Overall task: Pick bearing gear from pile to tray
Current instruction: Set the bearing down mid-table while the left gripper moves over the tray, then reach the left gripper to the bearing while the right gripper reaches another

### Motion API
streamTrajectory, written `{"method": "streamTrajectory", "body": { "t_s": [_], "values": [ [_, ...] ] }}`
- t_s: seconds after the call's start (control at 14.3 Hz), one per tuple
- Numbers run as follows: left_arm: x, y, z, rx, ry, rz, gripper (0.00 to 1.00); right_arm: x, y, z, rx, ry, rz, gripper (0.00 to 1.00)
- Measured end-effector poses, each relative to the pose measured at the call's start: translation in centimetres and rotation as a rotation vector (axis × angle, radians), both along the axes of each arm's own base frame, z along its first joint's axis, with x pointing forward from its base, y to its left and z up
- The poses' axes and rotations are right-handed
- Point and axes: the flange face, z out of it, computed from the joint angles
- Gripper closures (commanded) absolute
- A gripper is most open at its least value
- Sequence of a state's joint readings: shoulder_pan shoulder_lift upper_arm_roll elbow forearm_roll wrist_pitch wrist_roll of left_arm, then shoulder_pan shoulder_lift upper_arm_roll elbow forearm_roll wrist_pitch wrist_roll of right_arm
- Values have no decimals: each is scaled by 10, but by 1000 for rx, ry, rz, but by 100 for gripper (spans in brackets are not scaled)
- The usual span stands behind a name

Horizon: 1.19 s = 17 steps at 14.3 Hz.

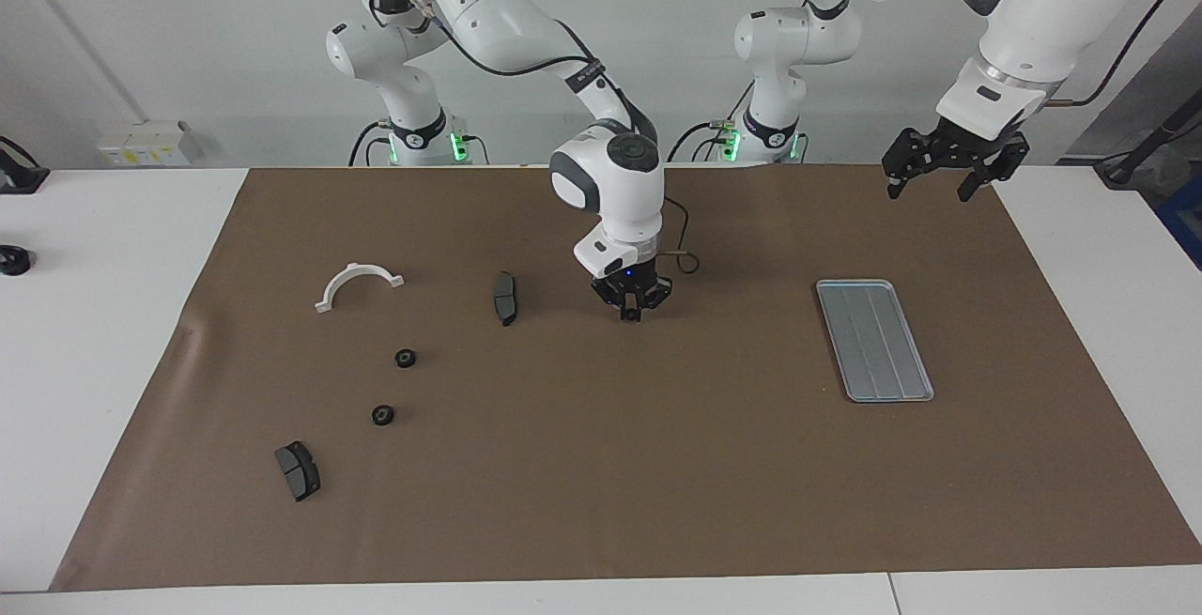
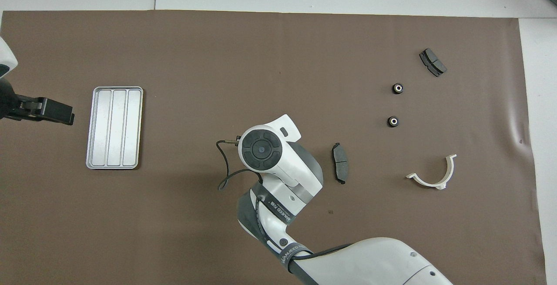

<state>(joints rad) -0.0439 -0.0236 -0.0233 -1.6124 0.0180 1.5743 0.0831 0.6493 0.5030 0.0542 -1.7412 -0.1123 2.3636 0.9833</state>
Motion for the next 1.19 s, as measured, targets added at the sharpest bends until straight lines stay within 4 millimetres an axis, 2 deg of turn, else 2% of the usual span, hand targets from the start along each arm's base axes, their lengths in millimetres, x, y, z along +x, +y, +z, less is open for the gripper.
{"method": "streamTrajectory", "body": {
  "t_s": [0.28,0.42,0.49,0.7,0.84,0.98,1.19],
  "values": [
    [0,-1,0,-6,0,7,0,3,-2,3,-28,-29,21,0],
    [0,-1,0,-9,1,50,0,16,-13,19,-30,-62,8,0],
    [0,-1,0,-9,0,84,0,27,-27,35,-27,-80,-15,0],
    [-1,-8,0,-10,0,120,0,62,-98,92,-61,-99,-4,0],
    [-2,-20,-2,-10,3,104,0,78,-144,115,-90,-96,30,0],
    [-3,-48,-14,-12,-8,53,0,97,-195,121,-127,-83,107,0],
    [-5,-107,-51,-19,-34,-41,0,122,-285,112,-134,-36,293,0]
  ]
}}
